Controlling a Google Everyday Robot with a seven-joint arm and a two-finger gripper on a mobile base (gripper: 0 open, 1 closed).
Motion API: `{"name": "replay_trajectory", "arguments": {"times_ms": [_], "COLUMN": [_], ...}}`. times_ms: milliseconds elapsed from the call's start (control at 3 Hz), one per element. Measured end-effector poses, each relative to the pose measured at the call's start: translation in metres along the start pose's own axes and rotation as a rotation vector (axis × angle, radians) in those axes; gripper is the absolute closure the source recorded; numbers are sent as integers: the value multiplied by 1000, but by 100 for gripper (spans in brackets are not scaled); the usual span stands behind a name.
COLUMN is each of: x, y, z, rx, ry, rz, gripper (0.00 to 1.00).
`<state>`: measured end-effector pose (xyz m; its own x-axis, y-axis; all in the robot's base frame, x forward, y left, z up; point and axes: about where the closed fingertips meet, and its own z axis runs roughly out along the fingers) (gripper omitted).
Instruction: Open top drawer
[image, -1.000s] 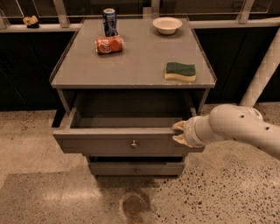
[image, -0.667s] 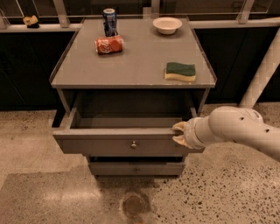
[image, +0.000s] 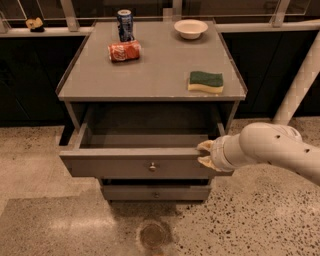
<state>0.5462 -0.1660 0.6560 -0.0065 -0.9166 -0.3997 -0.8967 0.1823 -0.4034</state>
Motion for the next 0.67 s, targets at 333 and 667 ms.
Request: {"name": "replay_trajectory", "arguments": {"times_ms": [333,667], "x": [-3,-4], "y": [5,4], "z": [-1,-4], "rx": [-2,-2], "ry": [-13,-13], "rz": [1,1], "gripper": [100,100]}}
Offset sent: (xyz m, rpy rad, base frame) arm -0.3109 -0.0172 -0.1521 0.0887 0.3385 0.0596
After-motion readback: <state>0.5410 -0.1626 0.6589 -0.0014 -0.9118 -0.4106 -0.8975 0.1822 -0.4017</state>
